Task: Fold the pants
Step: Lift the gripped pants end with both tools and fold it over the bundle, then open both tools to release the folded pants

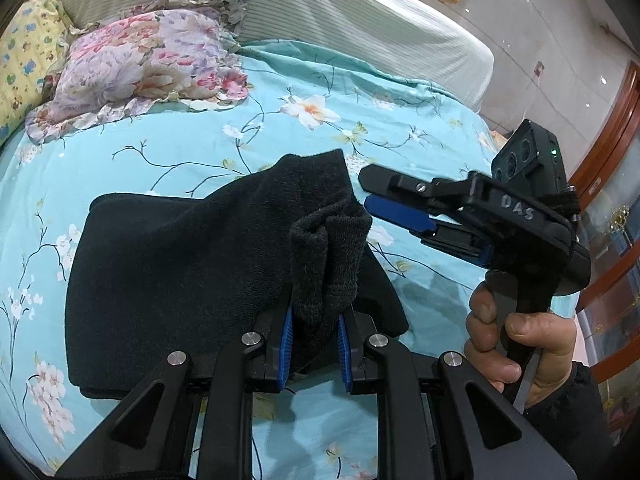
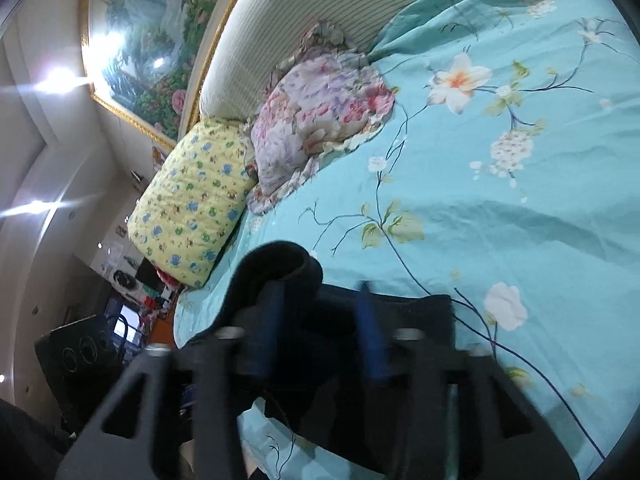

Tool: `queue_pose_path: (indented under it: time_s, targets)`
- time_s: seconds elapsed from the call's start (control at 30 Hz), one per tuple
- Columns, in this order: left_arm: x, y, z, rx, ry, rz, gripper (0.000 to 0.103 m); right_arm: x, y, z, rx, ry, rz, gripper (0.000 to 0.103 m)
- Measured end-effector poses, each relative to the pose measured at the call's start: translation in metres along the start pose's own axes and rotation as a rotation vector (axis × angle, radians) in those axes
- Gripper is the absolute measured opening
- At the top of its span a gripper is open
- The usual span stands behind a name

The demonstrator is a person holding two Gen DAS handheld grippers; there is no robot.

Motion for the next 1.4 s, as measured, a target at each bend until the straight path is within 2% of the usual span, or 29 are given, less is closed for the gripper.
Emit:
queue_pose_path:
  time_s: [0.07,0.13,0.2,0.23,0.3,0.33,0.37,0.53,0.7,0.77,0.83,0.9,0.93,0.97,1.03,1.23,1.4]
  targets:
    - [-0.004,-0.001,0.001,0.004,-0.005,0.012,0.018,0.000,-0.001,-0.004,-0.008,0.022,0.006,0.052]
    - [-0.009,0.000,0.000,0.003,-0.012,0.025,0.018,-0.001,-0.001,-0.004,-0.006,0.009,0.004,0.052]
    - [-0.015,0.000,0.000,0.002,-0.013,0.044,0.018,-0.002,-0.004,-0.001,0.016,-0.004,0.000,0.052]
    - [-0.018,-0.001,0.000,0.003,-0.004,0.056,0.018,-0.003,-0.007,0.001,0.035,0.000,0.003,0.048]
    - [-0.022,-0.002,0.002,0.006,-0.002,0.075,0.018,-0.004,-0.009,0.002,0.046,0.018,0.014,0.028]
    - [-0.024,-0.002,0.002,0.006,-0.006,0.080,0.018,-0.005,-0.009,0.001,0.049,0.005,0.012,0.014]
    - [-0.026,-0.001,0.003,0.008,-0.011,0.086,0.018,-0.005,-0.009,0.000,0.046,-0.017,0.006,0.009]
    - [-0.043,-0.005,0.016,0.026,-0.017,0.144,0.019,-0.008,-0.003,-0.020,0.001,-0.038,0.001,0.004]
    - [-0.042,-0.019,0.044,0.097,-0.003,0.158,0.025,-0.031,-0.011,-0.013,0.025,-0.150,0.030,0.004]
    - [-0.037,-0.020,0.041,0.101,-0.031,0.137,0.028,-0.038,-0.016,-0.008,0.036,-0.174,0.037,0.009]
    - [-0.031,-0.018,0.035,0.096,-0.057,0.117,0.036,-0.040,-0.016,-0.009,0.028,-0.180,0.053,0.010]
    - [-0.026,-0.017,0.025,0.078,-0.083,0.095,0.053,-0.038,-0.014,-0.012,0.012,-0.199,0.048,0.014]
    - [-0.024,-0.016,0.021,0.066,-0.088,0.089,0.055,-0.036,-0.013,-0.014,0.007,-0.214,0.039,0.023]
    - [-0.022,-0.015,0.015,0.055,-0.093,0.083,0.055,-0.033,-0.012,-0.016,0.001,-0.225,0.026,0.037]
    - [-0.020,-0.015,0.008,0.048,-0.110,0.080,0.057,-0.027,-0.011,-0.020,-0.015,-0.248,0.006,0.054]
    - [-0.009,-0.017,-0.012,0.024,-0.119,0.068,0.061,-0.019,-0.016,-0.026,-0.023,-0.294,-0.012,0.056]
    - [0.010,-0.016,-0.022,0.008,-0.111,0.026,0.062,-0.016,-0.024,-0.034,-0.045,-0.302,0.000,0.066]
Point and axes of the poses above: each gripper's, at about its wrist camera, not at the fingertips, and z roughly the way its jaws point, x to its left, y to its top, the point moved 4 cm from there along z, roughly the way its jaws point, and after that the axes turned 4 degrees about z, right-handed, at the moved point
